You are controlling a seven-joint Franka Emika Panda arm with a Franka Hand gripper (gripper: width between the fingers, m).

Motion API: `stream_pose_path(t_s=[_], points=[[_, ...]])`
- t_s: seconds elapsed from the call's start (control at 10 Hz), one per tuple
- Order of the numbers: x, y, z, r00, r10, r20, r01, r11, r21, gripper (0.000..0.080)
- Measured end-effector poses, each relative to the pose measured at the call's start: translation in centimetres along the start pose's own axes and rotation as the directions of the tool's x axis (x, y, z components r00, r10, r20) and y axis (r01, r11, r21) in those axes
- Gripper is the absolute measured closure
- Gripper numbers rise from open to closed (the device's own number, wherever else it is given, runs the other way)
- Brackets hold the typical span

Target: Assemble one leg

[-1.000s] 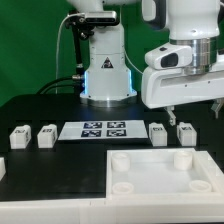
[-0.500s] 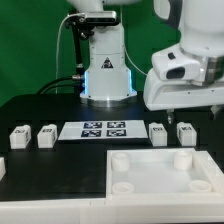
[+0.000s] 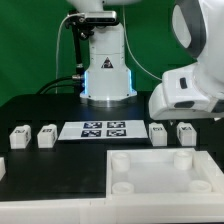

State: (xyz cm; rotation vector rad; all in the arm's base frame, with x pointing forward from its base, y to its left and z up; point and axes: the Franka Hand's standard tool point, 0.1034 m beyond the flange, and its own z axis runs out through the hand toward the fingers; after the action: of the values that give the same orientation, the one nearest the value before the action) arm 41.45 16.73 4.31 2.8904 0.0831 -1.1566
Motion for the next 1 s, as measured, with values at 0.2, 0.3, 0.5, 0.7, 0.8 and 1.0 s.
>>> stream_pose_path(t_s=[0.2,0.3,0.5,0.7,0.8,1.0], points=[[-0.1,-0.1,0.3,1.0,0.013,0.01,-0.013,1.0,0.001,0.0151],[-0.3,-0.4,1.4,0.997,0.053,0.047,-0.054,0.999,0.007,0.0151],[-0.2,-0.7,3.1,0.996,0.06,0.065,-0.061,0.998,0.005,0.0151],[-0.2,-0.9,4.1,0.996,0.06,0.071,-0.06,0.998,0.001,0.0151],[-0.1,-1.0,4.5,0.995,0.058,0.077,-0.059,0.998,-0.001,0.0151],[0.0,-1.0,4.6,0.995,0.057,0.079,-0.057,0.998,-0.001,0.0151]])
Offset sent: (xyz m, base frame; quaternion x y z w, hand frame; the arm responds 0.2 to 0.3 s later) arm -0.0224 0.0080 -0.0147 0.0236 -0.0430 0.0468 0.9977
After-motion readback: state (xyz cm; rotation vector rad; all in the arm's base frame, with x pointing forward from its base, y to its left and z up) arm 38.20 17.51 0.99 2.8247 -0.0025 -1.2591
